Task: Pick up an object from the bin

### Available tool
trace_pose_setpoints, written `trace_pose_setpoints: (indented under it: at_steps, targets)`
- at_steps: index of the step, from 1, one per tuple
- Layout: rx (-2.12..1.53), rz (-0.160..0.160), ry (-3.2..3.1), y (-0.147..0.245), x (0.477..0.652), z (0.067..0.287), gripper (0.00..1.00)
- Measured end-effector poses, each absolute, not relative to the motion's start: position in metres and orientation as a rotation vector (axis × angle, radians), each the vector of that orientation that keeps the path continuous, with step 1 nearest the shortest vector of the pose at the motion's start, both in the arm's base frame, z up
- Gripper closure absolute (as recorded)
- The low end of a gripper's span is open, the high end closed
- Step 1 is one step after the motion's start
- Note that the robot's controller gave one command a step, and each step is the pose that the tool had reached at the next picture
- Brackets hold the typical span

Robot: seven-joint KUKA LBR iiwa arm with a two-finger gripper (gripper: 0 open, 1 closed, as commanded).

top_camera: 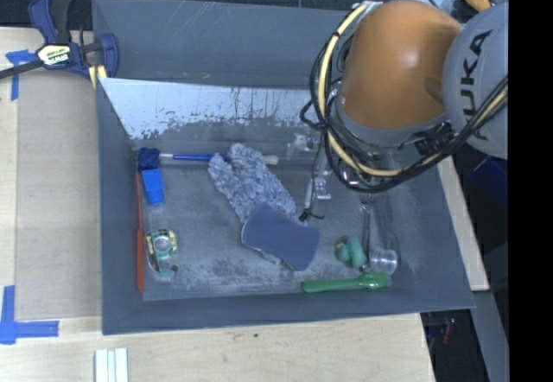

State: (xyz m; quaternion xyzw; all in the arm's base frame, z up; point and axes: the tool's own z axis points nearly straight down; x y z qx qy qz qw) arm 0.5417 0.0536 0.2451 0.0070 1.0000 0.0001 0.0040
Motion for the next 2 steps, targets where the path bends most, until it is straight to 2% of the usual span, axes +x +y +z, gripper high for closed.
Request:
trace_pose_setpoints:
  at_steps: [1, 2]
  targets:
    - [0.029, 0.003, 3.128, 0.045, 0.575, 0.232, 0.0]
    - [-0.005, 0.003, 3.123, 0.048, 0.595, 0.262, 0.0]
